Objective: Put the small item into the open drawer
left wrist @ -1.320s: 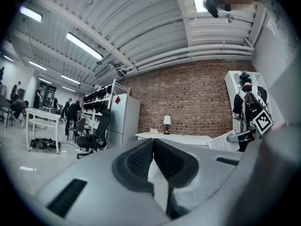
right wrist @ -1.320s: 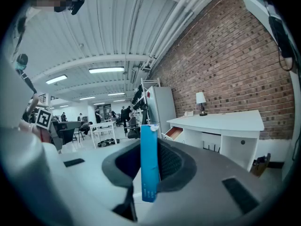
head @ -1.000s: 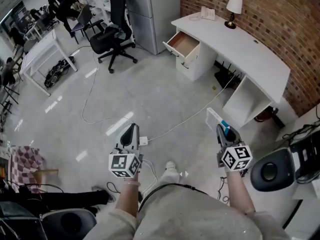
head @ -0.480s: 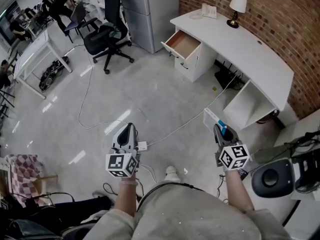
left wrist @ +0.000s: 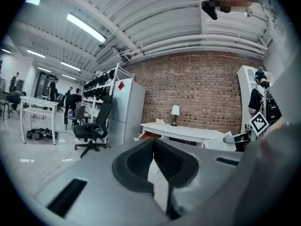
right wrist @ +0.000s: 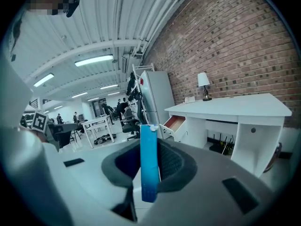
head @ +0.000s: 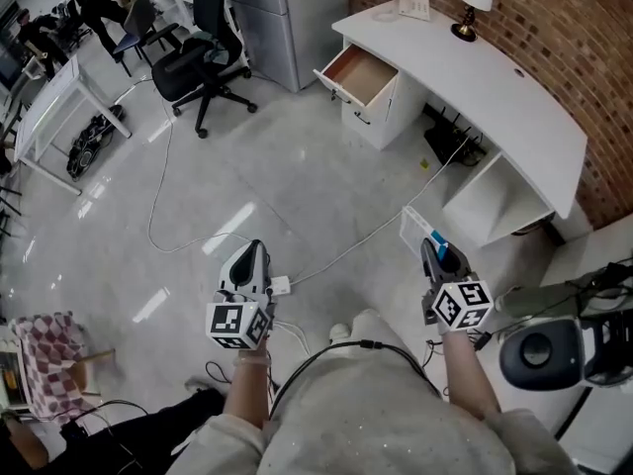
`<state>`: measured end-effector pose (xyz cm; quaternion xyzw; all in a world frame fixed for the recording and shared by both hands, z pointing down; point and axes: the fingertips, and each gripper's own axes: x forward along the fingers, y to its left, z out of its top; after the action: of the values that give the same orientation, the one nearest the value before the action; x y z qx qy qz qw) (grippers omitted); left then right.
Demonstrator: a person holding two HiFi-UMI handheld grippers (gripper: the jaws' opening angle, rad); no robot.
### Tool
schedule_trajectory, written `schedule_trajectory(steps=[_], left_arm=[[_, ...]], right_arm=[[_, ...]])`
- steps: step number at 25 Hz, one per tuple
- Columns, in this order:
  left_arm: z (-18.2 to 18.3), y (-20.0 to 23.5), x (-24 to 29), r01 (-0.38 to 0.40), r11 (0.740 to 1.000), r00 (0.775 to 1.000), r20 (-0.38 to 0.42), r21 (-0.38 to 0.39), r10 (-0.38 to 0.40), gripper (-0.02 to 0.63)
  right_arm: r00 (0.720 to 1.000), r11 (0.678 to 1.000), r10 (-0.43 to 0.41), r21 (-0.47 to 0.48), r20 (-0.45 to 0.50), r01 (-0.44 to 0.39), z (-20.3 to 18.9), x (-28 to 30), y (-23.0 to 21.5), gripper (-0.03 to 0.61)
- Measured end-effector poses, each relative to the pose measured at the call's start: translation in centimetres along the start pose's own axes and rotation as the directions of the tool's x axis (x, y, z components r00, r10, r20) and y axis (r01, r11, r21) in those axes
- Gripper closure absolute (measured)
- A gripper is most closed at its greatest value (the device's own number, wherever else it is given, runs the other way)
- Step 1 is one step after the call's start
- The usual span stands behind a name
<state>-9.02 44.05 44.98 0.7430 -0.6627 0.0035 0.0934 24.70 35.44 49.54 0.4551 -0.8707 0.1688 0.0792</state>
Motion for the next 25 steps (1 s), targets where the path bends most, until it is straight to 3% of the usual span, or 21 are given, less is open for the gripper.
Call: schedule_trajectory(steps=[5, 17, 25], left_arm=[[-0.8, 1.3, 1.7, -0.021, 1.000, 1.000, -0.019, -0.016, 0.021, 0.607], [3.4, 7.3, 11.4, -0.075, 0.997, 0.997, 0.015, -0.001, 0.075, 0.607], [4.3, 8.9, 18.9, -0.068, 0.998, 0.998, -0.018, -0.009, 0.068, 0.607]], right_arm=[[1.000, 1.000, 0.004, 0.017, -0.017, -0.004, 0.2, 2.4, -1.1, 0.506], [0.999, 0.999, 0.032, 0.032, 0.031, -0.033, 5.6, 14.2, -3.7, 0.506], [0.999, 0.998, 0.043, 0.041, 0.012, -0.044, 8.4, 21.0, -6.5, 0.506]])
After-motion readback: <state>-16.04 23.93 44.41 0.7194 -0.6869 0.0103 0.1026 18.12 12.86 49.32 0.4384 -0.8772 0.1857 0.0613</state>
